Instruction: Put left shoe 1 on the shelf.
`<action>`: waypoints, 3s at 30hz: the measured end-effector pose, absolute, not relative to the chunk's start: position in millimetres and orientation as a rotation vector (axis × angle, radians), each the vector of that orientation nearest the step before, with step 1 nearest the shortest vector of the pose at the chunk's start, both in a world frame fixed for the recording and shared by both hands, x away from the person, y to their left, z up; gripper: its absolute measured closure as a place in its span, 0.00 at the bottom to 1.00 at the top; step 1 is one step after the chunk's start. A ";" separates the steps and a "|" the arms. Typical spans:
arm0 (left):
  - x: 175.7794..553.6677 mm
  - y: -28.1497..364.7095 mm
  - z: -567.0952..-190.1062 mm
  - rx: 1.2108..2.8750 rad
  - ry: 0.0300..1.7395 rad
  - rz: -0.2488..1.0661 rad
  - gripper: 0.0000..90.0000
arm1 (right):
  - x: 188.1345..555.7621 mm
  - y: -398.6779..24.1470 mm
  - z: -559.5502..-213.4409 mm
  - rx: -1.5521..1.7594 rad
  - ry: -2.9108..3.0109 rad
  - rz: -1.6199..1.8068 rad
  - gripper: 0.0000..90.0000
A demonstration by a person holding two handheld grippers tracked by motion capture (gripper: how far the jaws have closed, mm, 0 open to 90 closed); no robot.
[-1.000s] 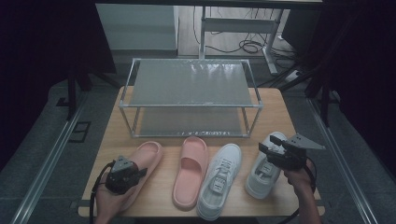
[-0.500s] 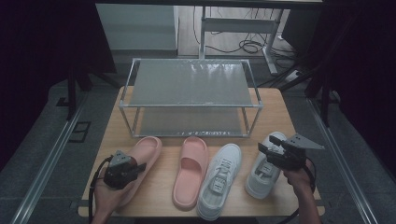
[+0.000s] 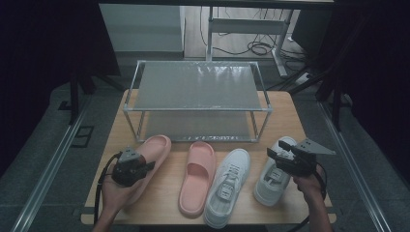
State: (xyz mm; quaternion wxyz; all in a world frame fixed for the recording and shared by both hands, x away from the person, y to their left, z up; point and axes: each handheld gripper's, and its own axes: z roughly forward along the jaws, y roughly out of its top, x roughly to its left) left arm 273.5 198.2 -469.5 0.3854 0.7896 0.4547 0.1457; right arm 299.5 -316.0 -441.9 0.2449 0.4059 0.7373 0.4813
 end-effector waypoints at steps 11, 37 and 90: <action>297.9 185.8 -458.6 2.022 1.151 0.405 0.94 | 299.5 -316.3 -442.0 1.110 2.011 1.315 0.46; 359.4 131.5 -457.9 2.105 1.119 0.470 0.94 | 300.2 -320.0 -442.4 1.113 2.005 1.313 0.46; 431.0 91.3 -497.7 2.221 1.088 0.635 0.88 | 295.5 -330.8 -435.7 1.122 1.965 1.337 0.46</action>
